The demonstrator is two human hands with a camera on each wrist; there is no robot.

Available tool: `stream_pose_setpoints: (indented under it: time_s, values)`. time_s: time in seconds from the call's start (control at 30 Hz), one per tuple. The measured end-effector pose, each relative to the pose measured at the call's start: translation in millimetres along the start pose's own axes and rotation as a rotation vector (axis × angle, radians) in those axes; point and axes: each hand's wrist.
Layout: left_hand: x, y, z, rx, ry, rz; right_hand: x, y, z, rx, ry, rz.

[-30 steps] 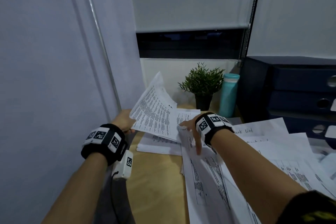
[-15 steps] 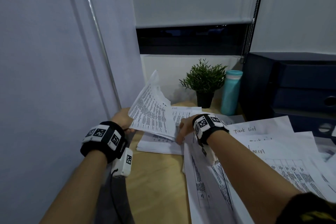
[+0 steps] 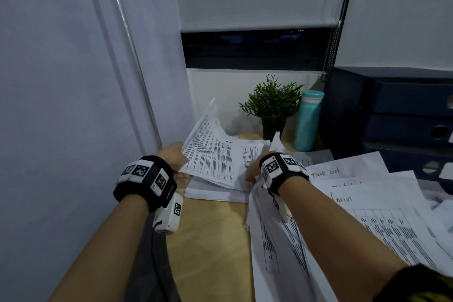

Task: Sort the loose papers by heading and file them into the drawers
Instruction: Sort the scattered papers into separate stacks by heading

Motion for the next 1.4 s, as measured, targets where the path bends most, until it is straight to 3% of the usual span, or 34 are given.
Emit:
stream_pose_setpoints:
  time_s: [0.1, 0.27, 0.47, 0.6, 0.83, 1.0, 1.17, 1.27, 1.4]
  values:
    - [3.7, -2.7, -0.4, 0.007, -0.091, -0.03, -14.1, 2.1, -4.3, -0.079, 0.168, -0.015]
    - [6.0, -4.1, -0.2, -0.004, -0.318, -0.057, -28.1, 2.3, -14.5, -0.19, 0.177, -0.073]
    - [3.8, 2.7, 7.7, 0.046, -0.41, -0.145, -17.5, 12.6, -14.0, -0.275, 0.219, -0.027]
    - [0.5, 18.8, 14.8, 0.431, -0.15, -0.096, -7.6, 25.1, -11.5, -0.172, 0.233, -0.046]
    - [19.8, 24.6, 24.0, 0.474, -0.097, -0.144, 3.5, 30.9, -13.1, -0.112, 0.132, -0.062]
    - [17.7, 31.3, 31.0, 0.362, -0.214, -0.149, 3.8, 36.9, -16.7, -0.076, 0.077, -0.065]
    - [26.9, 36.1, 40.2, 0.463, -0.253, -0.056, 1.1, 35.4, -18.0, -0.144, 0.019, -0.072]
    - [20.7, 36.0, 42.4, 0.529, -0.09, -0.013, -0.2, 34.6, -15.6, -0.154, 0.026, -0.064]
    - [17.3, 20.6, 22.7, 0.722, 0.152, -0.059, -2.4, 27.9, -9.6, -0.277, 0.118, -0.112]
Point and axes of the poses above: each hand's wrist, its own x-axis towards the middle knuckle, its own z-axis out of the palm, y = z × x, and after that the axes turned 12 degrees about -z, right-handed
